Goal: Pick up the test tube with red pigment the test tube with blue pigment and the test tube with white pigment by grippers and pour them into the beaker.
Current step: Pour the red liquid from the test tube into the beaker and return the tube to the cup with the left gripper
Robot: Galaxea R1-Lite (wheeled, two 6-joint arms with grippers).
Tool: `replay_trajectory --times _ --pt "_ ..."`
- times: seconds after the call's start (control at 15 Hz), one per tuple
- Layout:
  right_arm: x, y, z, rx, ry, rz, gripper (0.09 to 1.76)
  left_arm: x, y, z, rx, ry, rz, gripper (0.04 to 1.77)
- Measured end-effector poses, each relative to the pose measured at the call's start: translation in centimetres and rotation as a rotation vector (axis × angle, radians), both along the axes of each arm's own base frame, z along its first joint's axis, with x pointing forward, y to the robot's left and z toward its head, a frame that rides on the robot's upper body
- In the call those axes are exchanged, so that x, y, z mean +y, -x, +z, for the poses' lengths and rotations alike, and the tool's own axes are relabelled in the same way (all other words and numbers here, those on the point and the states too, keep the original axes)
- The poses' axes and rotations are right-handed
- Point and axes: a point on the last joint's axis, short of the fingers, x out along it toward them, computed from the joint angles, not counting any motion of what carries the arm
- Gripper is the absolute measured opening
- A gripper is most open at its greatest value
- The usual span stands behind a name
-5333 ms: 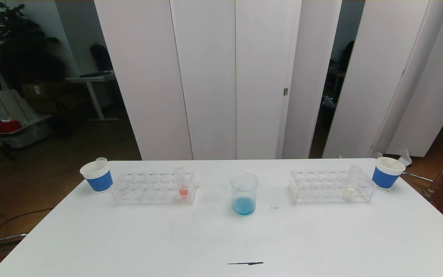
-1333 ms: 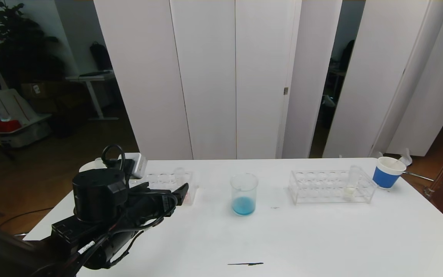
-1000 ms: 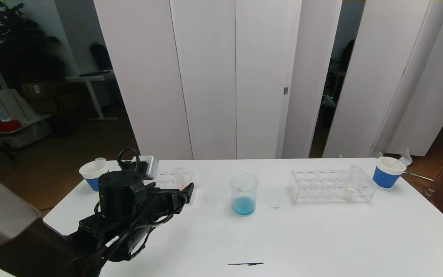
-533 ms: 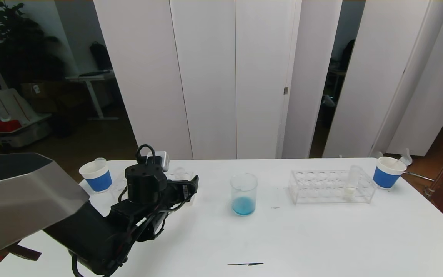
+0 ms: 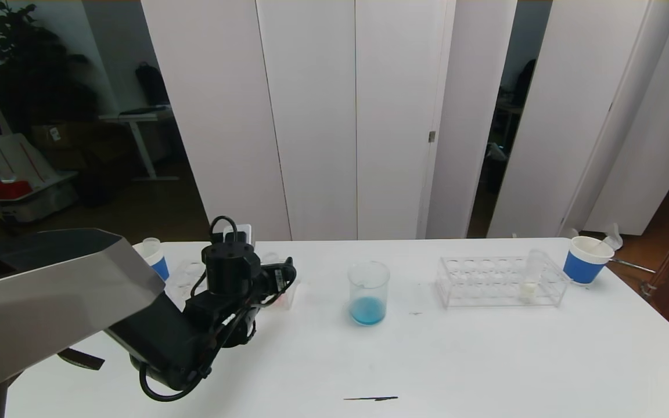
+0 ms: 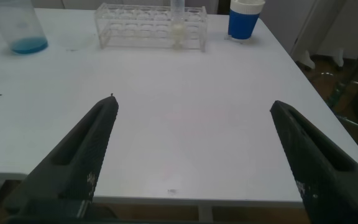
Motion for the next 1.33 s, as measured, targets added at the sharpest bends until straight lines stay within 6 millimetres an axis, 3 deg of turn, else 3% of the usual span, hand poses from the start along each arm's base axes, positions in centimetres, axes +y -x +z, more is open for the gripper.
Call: replay_trajectory --times 0.6,0.67,0.73,0.87,0.93,1.0,1.07,1.33 --pt "0.0 0.0 0.0 0.0 0.0 0.0 1.75 0.4 -1.5 -1.4 0.006 -0.002 0.049 1.75" --pt "0.0 0.0 0.0 0.0 0.0 0.0 1.75 0.5 -1.7 -1.5 0.005 -0.002 0.052 1.69" --pt "0.0 0.0 0.0 0.0 0.0 0.0 1.75 0.5 -1.8 -1.5 0.004 -0.002 0.053 1.46" --pt "0.0 0.0 0.0 0.0 0.0 0.0 1.75 0.3 -2.0 -1.5 0.0 0.004 0.038 0.67" --pt "0.0 0.0 0.0 0.0 0.0 0.0 1.75 0.3 -2.1 -1.5 -0.001 0.005 0.039 0.45" --pt "0.0 0.0 0.0 0.0 0.0 0.0 1.75 0.4 -2.1 -1.6 -0.001 0.005 0.04 0.5" --pt "0.0 0.0 0.0 0.0 0.0 -0.001 1.75 0.5 -2.1 -1.6 0.0 0.003 0.048 0.76" --pt "0.0 0.0 0.0 0.0 0.0 0.0 1.75 0.5 -2.2 -1.6 0.001 0.002 0.05 0.77"
